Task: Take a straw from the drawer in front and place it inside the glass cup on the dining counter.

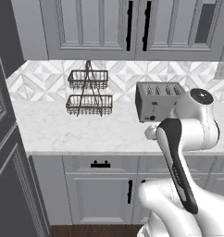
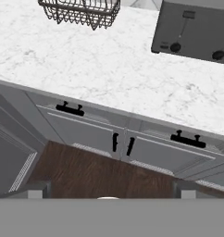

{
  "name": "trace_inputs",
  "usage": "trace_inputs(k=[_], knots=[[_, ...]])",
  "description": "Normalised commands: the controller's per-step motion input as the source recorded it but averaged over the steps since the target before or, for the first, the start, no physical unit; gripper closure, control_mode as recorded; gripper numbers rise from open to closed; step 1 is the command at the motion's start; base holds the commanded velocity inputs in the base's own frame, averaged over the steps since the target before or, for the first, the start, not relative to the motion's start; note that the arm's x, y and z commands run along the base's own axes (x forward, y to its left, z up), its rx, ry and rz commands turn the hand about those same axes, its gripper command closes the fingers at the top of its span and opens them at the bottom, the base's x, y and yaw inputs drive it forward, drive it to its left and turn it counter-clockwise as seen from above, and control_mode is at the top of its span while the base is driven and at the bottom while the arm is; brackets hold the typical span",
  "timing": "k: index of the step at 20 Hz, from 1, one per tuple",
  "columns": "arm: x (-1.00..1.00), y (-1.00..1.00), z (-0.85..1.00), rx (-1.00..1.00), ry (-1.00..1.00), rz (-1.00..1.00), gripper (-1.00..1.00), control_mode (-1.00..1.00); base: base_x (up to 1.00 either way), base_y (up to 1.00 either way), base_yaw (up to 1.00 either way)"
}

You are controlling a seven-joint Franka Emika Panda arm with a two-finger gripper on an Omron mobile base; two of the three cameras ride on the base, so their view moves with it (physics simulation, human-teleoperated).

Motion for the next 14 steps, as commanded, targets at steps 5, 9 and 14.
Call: trace_inputs(k=[5,9,14], knots=[[0.0,0.0,0.0,0.0,0.0,0.0,-1.0,1.0,0.0,-0.46,0.37],[0.0,0.0,0.0,0.0,0.0,0.0,-1.0,1.0,0.0,-0.42,0.41],[0.0,0.0,0.0,0.0,0.0,0.0,-1.0,1.0,0.0,-0.64,0.4]])
